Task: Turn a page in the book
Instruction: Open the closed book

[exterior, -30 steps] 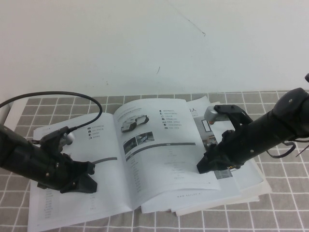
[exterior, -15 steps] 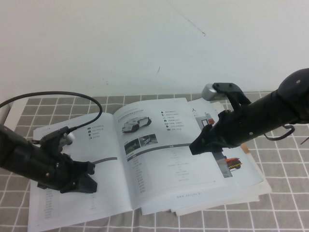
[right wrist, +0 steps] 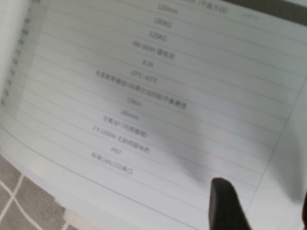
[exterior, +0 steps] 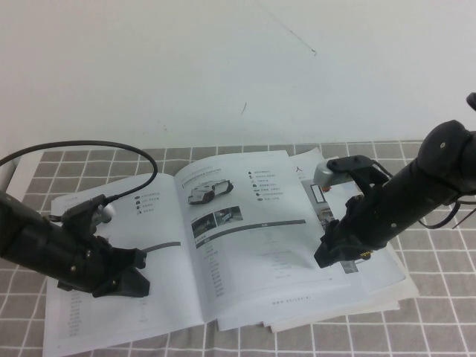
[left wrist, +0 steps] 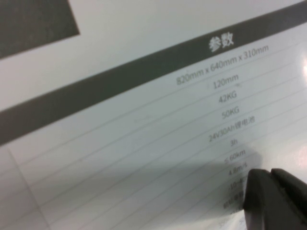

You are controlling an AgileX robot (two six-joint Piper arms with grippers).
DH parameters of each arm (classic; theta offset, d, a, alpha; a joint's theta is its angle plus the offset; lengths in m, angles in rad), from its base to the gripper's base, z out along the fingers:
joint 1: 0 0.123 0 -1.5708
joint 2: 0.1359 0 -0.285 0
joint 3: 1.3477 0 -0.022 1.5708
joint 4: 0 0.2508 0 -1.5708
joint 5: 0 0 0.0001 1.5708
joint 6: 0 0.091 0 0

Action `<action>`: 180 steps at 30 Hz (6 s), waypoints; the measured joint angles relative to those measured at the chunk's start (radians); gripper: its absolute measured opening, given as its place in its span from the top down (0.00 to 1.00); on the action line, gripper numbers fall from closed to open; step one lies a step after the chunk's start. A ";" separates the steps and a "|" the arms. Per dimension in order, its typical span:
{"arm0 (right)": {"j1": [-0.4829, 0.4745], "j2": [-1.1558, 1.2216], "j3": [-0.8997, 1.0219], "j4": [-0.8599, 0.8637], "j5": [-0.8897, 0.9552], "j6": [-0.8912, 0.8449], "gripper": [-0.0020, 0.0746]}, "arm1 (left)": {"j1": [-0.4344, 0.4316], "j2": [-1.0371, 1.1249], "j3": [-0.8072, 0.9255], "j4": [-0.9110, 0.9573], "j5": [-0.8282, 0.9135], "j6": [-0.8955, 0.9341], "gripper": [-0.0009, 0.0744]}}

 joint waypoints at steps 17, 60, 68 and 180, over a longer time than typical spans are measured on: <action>0.000 0.035 -0.002 0.146 0.006 -0.085 0.54 | 0.000 0.000 0.000 0.000 0.000 0.000 0.99; -0.004 0.069 -0.010 0.269 0.016 -0.198 0.54 | 0.000 0.001 0.000 0.000 0.000 0.001 0.99; 0.004 0.078 -0.010 0.457 0.075 -0.347 0.54 | 0.000 0.001 0.000 0.000 0.000 0.001 0.99; 0.043 0.134 -0.259 -0.195 0.264 0.216 0.40 | 0.000 0.007 -0.002 -0.003 0.007 0.006 0.99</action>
